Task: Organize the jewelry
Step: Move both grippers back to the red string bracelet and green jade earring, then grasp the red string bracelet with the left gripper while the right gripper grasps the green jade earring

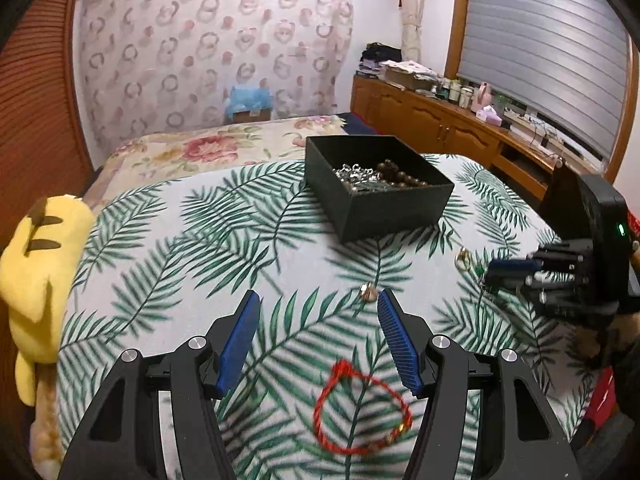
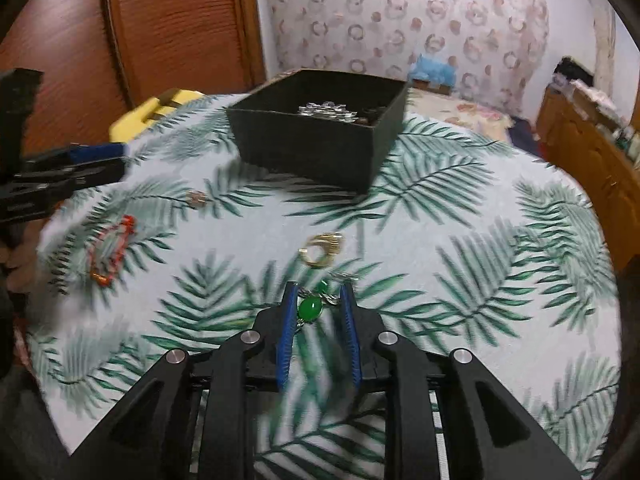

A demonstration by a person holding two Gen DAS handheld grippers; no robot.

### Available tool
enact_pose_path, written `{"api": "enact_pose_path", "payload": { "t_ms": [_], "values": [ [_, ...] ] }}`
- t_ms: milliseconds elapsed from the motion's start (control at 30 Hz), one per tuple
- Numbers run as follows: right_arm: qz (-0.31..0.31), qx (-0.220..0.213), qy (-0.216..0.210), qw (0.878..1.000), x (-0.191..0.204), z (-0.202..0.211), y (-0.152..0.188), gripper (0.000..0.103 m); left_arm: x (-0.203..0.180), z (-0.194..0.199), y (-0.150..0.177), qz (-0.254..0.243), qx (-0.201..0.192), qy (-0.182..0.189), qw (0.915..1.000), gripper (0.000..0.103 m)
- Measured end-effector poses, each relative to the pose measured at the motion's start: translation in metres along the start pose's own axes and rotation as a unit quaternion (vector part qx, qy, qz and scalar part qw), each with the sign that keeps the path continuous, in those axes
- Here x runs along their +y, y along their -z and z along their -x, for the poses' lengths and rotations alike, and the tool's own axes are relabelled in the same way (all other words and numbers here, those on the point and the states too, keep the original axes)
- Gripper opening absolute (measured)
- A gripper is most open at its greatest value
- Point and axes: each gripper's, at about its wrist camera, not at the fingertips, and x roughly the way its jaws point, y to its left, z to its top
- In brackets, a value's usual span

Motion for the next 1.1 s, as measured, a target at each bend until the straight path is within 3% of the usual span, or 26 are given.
{"api": "enact_pose_path", "payload": {
  "t_ms": [300,633,767,1000,1100],
  "values": [
    [-0.009,0.006,0.006,1.0,-0.008,0.003,0.005,0.018,0.001,0.022,0.028,0.003,0.011,-0.006,0.9999,0.059],
    [0.002,0.002,0.009,1.0,-0.005,0.002,0.005,0.017,-0.002,0.014,0.052,0.0,0.046,-0.01,0.9989,0.058],
    [-0.003,0.001,0.007,1.0,-0.005,0.003,0.005,0.015,-0.006,0.011,0.051,-0.01,0.053,-0.022,0.9983,0.044],
    [0.005,0.001,0.017,1.0,-0.005,0.002,0.005,0.015,-0.005,0.001,0.046,-0.019,0.069,-0.027,0.9971,0.033],
    [0.001,0.001,0.012,1.0,-0.007,0.002,0.005,0.015,-0.004,-0.005,0.045,-0.02,0.077,-0.021,0.9966,0.02]
  ]
}}
